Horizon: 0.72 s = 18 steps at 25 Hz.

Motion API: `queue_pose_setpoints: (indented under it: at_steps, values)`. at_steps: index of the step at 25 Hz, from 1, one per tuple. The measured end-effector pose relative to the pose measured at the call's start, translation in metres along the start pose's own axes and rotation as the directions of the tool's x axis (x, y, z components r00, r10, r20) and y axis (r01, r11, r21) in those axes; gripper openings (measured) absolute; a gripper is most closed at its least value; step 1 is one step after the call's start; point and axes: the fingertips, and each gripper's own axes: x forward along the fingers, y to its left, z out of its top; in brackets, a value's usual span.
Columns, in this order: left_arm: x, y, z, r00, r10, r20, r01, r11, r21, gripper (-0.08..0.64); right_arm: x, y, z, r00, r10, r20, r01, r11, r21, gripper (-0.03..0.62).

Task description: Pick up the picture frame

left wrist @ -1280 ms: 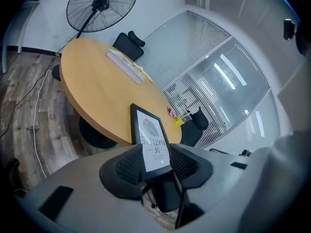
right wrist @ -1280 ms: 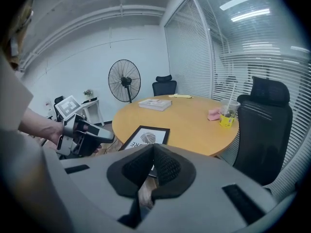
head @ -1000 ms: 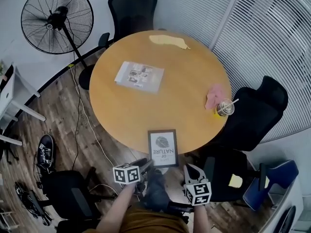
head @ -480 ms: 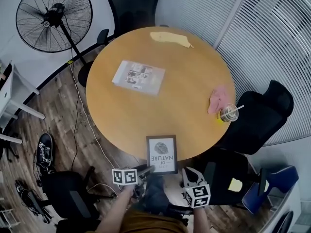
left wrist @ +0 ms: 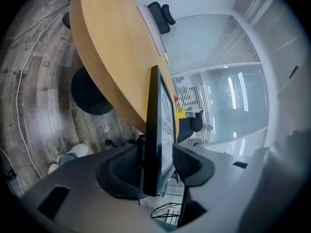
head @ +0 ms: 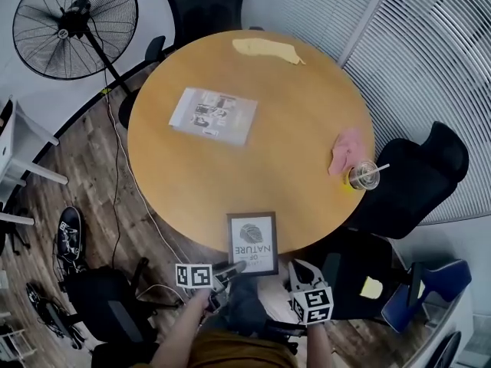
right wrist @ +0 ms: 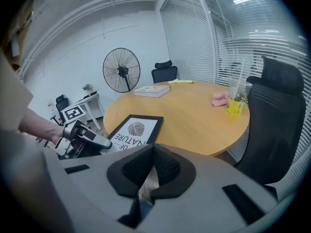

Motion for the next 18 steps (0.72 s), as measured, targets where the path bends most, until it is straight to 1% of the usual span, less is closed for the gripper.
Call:
queue_pose_setpoints:
  at_steps: [4, 7, 8, 10, 13, 15, 18]
  values:
    - [0.006, -0.0049, -0.0031, 0.999, -0.034, -0.019, 0.034, 0.999, -0.019, 0.221, 0.0008, -0.0019, -0.0049, 1.0, 0.002, -0.014, -0.001, 1.0, 0.006, 0.012]
    - [0.0086, -0.0096, -0.0021, 0.996, -0.087, -0.008, 0.087, 0.995, -0.057, 0.173, 0.0016, -0.0041, -0.007, 1.0, 0.001, -0.019, -0.001, 1.0, 0.009, 0.012]
    - [0.0086, -0.01, -0.0012, 0.995, -0.099, -0.001, 0.099, 0.993, -0.071, 0.172, 0.002, -0.0044, -0.0065, 1.0, 0.002, -0.018, -0.001, 1.0, 0.01, 0.012]
    - [0.0073, -0.0086, 0.0001, 0.994, -0.105, 0.017, 0.106, 0.99, -0.091, 0.139, 0.0023, -0.0046, -0.005, 1.0, 0.002, -0.016, -0.002, 1.0, 0.011, 0.012]
    - [0.0064, -0.0065, 0.0007, 0.994, -0.107, 0.029, 0.11, 0.988, -0.107, 0.109, 0.0023, -0.006, -0.0046, 1.0, 0.0, -0.015, 0.0, 1.0, 0.012, 0.012]
    - [0.0069, -0.0061, -0.0006, 0.993, -0.113, 0.024, 0.115, 0.987, -0.11, 0.098, 0.0017, -0.0064, -0.0055, 1.0, -0.002, -0.015, 0.002, 1.0, 0.012, 0.012]
    - [0.0075, -0.0106, -0.0014, 0.989, -0.143, 0.026, 0.145, 0.983, -0.11, 0.083, 0.0008, -0.0066, -0.0059, 1.0, -0.003, -0.015, 0.003, 1.0, 0.009, 0.012]
